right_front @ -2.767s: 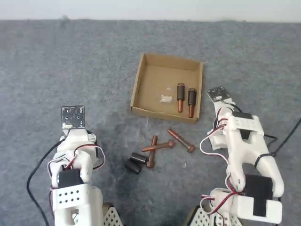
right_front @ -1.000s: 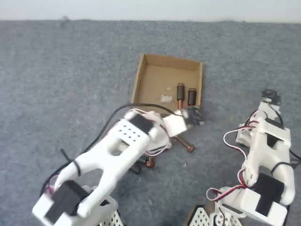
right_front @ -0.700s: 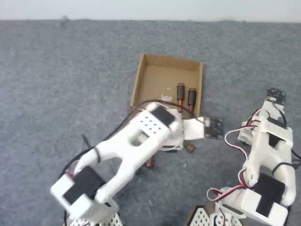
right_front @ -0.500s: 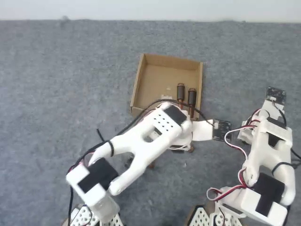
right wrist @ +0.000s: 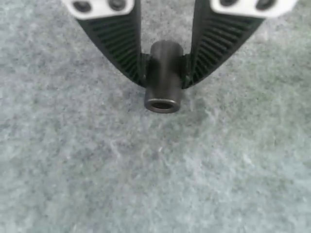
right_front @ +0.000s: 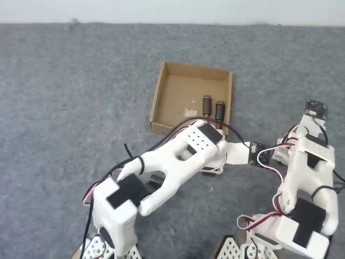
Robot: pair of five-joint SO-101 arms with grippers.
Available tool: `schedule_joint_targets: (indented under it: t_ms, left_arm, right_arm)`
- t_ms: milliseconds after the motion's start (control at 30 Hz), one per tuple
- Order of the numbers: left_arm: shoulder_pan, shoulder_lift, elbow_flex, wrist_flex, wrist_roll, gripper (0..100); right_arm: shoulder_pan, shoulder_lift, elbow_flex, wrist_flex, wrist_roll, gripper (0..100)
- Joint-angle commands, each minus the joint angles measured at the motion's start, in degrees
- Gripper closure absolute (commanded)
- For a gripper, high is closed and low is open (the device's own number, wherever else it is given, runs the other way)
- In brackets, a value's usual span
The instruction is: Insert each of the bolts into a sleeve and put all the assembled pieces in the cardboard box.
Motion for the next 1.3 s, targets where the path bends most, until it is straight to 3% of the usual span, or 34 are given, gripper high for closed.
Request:
schedule_joint_targets:
  t_ms: [0, 267, 500, 767, 967, 1133, 1267]
  left_arm:
    - [-0.1, 2.5, -4.9, 0.6, -0.4, 83]
    - [-1.4, 9.1, -11.1, 2.6, -0.3, 94]
    - [-1.1, 9.1, -11.1, 3.7, 0.4, 94]
    - [-1.1, 9.1, -13.5, 4.2, 22.9, 95]
    - [-1.3, 9.1, -20.0, 11.3, 40.5, 97]
    - [-2.4, 9.1, -20.9, 13.8, 49.8, 97]
    - [-5.4, 9.1, -22.9, 14.3, 52.9, 97]
  right_arm:
    - [-0.7, -0.7, -3.2, -0.7, -0.1, 99.2]
    - [-1.5, -0.6, -3.2, -0.7, 0.0, 99.2]
    - [-1.5, -0.4, -3.2, -0.8, 0.0, 99.2]
    - [-1.3, -0.4, -3.1, -0.8, 0.0, 99.2]
    - [-1.3, -0.4, -3.1, -0.8, 0.0, 99.2]
    - [-1.3, -0.4, -3.1, -0.9, -0.1, 99.2]
    - [-1.3, -0.3, -3.1, -0.9, -0.1, 99.2]
